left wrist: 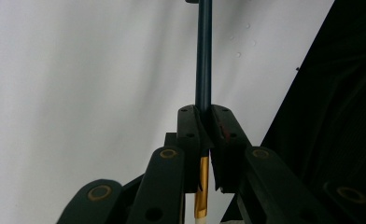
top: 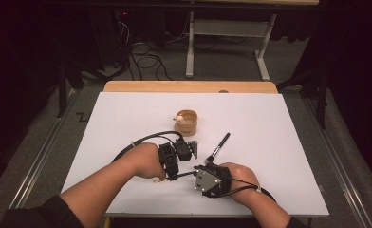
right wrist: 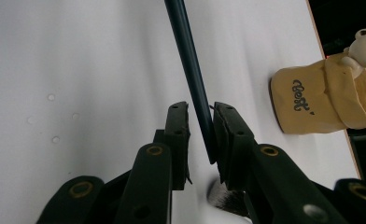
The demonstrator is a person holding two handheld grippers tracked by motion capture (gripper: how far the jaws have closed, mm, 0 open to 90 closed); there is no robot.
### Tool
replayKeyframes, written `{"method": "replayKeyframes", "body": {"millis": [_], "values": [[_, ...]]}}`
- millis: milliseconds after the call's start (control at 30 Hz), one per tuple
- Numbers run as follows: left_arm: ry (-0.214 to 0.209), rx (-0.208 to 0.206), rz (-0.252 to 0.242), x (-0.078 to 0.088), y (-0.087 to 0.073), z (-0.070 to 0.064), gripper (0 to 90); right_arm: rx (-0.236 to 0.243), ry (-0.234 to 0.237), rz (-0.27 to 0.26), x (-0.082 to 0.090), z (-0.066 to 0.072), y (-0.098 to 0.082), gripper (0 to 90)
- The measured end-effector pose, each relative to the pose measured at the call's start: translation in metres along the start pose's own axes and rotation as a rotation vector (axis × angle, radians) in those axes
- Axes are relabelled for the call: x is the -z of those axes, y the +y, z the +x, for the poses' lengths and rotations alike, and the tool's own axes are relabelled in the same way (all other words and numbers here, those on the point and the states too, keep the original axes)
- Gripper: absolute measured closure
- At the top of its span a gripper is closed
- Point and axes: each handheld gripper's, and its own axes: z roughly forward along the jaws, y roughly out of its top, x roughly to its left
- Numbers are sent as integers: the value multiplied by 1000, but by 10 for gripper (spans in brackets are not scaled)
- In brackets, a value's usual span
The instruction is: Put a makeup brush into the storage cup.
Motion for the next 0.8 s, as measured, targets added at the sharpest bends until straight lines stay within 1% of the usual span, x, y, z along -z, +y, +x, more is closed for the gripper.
{"method": "replayKeyframes", "body": {"millis": [367, 400, 467, 533, 567, 767, 800], "values": [[-5, -1, 1, 0, 1, 0, 830, -8, 7, 4, 1, -1, 0, 813], [-5, -1, 1, 0, 1, 0, 830, 8, -1, -4, 0, -3, 0, 814], [-6, 0, 1, 0, 1, 1, 830, 11, -3, -4, 0, -3, 0, 816], [-6, 1, 0, 0, 1, 1, 830, 0, -2, 2, 1, -1, 0, 819], [-6, 1, -1, 0, 1, 1, 830, 9, -4, 1, 1, -2, 0, 821], [-9, 3, -1, 1, 1, 1, 829, 27, -11, 1, 1, -1, 0, 829], [-8, 3, 0, 1, 1, 1, 828, 34, -6, 3, 1, -1, 0, 830]]}}
